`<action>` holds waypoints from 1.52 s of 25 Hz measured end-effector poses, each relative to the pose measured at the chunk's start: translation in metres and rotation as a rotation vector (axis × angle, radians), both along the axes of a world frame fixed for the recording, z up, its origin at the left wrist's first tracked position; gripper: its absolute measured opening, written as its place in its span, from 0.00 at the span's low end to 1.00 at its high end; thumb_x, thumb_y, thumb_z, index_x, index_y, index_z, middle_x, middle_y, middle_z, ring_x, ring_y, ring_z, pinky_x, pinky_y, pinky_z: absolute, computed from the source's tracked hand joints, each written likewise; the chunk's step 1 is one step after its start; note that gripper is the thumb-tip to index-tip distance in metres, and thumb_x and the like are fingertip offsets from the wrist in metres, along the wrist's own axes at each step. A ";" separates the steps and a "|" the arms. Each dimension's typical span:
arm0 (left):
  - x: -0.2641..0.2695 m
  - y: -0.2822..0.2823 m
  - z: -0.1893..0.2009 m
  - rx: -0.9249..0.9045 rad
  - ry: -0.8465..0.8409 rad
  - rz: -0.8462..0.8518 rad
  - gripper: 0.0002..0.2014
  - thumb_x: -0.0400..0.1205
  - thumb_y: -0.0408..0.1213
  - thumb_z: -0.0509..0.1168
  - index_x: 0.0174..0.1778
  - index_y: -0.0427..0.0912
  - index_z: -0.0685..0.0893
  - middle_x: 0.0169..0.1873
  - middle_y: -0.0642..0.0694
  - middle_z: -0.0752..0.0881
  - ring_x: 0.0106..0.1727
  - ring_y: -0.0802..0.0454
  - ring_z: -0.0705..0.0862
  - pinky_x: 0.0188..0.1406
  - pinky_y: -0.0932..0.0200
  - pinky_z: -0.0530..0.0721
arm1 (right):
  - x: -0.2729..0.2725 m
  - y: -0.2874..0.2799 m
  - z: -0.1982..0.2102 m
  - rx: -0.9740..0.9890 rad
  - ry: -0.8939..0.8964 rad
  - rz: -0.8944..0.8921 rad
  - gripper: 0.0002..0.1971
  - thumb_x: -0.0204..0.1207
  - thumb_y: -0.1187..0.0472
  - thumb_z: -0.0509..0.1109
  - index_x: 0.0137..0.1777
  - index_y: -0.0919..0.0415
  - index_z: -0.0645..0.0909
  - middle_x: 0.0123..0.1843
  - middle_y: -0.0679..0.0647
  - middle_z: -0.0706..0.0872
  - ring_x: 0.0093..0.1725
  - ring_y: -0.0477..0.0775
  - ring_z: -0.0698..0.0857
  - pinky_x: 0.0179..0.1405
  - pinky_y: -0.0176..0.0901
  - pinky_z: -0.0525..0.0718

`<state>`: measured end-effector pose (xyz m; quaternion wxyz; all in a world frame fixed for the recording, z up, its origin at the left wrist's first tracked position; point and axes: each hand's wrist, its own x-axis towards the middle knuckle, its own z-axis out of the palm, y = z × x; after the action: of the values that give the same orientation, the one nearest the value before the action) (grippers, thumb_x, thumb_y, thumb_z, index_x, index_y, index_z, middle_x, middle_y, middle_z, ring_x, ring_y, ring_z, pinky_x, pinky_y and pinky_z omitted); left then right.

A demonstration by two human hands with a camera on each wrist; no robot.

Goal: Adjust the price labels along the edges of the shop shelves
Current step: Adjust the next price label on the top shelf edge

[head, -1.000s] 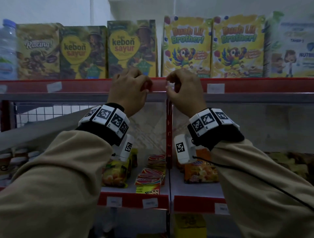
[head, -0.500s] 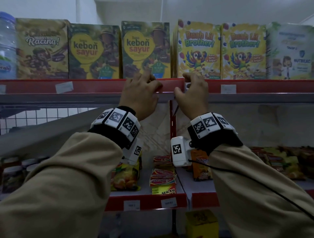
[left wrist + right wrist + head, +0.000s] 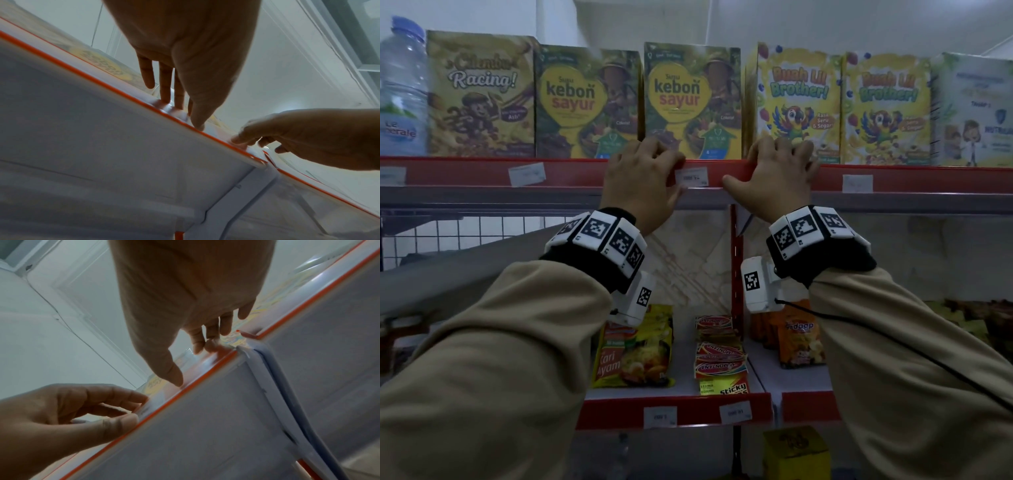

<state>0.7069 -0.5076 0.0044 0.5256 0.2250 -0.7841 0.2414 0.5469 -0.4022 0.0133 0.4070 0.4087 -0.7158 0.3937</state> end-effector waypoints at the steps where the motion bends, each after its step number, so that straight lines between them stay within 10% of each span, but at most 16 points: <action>1: 0.002 -0.001 0.000 -0.008 -0.006 -0.004 0.21 0.79 0.48 0.67 0.67 0.47 0.80 0.59 0.44 0.78 0.62 0.42 0.75 0.62 0.45 0.74 | 0.002 -0.001 0.001 0.006 0.027 -0.012 0.27 0.65 0.36 0.67 0.57 0.54 0.74 0.62 0.55 0.75 0.68 0.64 0.65 0.65 0.61 0.62; 13: 0.009 -0.011 0.008 0.007 0.028 0.011 0.19 0.78 0.44 0.70 0.62 0.43 0.78 0.60 0.40 0.76 0.63 0.39 0.71 0.62 0.46 0.70 | 0.021 -0.006 0.026 0.204 0.274 0.306 0.12 0.70 0.61 0.73 0.53 0.59 0.81 0.55 0.56 0.81 0.56 0.57 0.79 0.56 0.46 0.78; 25: 0.007 -0.013 0.012 0.023 0.012 -0.026 0.18 0.77 0.41 0.72 0.59 0.40 0.78 0.58 0.39 0.78 0.62 0.38 0.71 0.67 0.48 0.64 | 0.043 -0.016 0.037 0.371 0.365 0.242 0.13 0.70 0.59 0.73 0.55 0.60 0.80 0.53 0.55 0.79 0.59 0.56 0.75 0.53 0.41 0.70; 32: 0.008 -0.011 0.011 0.043 0.030 -0.088 0.17 0.76 0.40 0.72 0.59 0.43 0.78 0.56 0.41 0.78 0.61 0.41 0.71 0.59 0.53 0.67 | 0.045 -0.013 0.052 0.441 0.209 0.357 0.08 0.76 0.58 0.72 0.53 0.58 0.86 0.35 0.44 0.78 0.41 0.47 0.77 0.36 0.37 0.71; 36: 0.011 -0.013 0.017 0.146 0.014 -0.163 0.17 0.76 0.40 0.73 0.58 0.45 0.79 0.56 0.42 0.79 0.62 0.43 0.72 0.59 0.56 0.66 | 0.037 -0.014 0.053 0.226 0.073 0.503 0.05 0.76 0.60 0.72 0.49 0.59 0.85 0.37 0.45 0.81 0.36 0.40 0.79 0.33 0.24 0.75; 38: 0.012 -0.015 0.019 0.178 0.014 -0.202 0.15 0.76 0.40 0.73 0.57 0.46 0.80 0.54 0.43 0.78 0.61 0.43 0.73 0.56 0.57 0.65 | 0.034 -0.015 0.049 0.027 -0.011 0.608 0.05 0.76 0.61 0.72 0.49 0.61 0.84 0.42 0.51 0.85 0.41 0.45 0.83 0.44 0.35 0.81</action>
<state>0.7190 -0.5222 0.0235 0.5307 0.1924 -0.8174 0.1149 0.5812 -0.4176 0.0625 0.2611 0.6076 -0.5679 0.4900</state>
